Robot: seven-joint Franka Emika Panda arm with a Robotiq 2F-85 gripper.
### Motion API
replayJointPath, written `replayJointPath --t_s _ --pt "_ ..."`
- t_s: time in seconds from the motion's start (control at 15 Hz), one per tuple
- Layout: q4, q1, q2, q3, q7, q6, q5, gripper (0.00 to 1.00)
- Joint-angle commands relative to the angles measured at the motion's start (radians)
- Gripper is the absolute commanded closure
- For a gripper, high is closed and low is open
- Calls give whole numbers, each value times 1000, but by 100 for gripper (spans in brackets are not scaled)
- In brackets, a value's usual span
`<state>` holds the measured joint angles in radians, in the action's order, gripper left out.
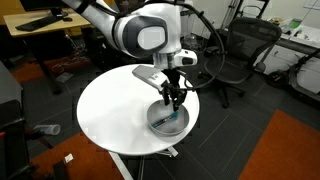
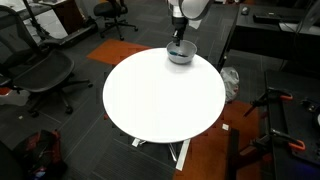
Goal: Put the marker in the white bowl then remove it and put it on the table
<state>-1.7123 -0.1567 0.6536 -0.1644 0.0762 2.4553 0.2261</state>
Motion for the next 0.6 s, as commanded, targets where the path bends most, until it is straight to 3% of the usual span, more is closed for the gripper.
replayJointPath --t_s 0.0,0.13,0.2,0.53 --pt "69 -20 30 20 41 -60 -32 18" --pt "83 -22 37 21 42 -67 -36 3" --pt "89 -22 40 21 41 -71 -36 0" --pt "108 -35 54 37 58 -98 -55 0"
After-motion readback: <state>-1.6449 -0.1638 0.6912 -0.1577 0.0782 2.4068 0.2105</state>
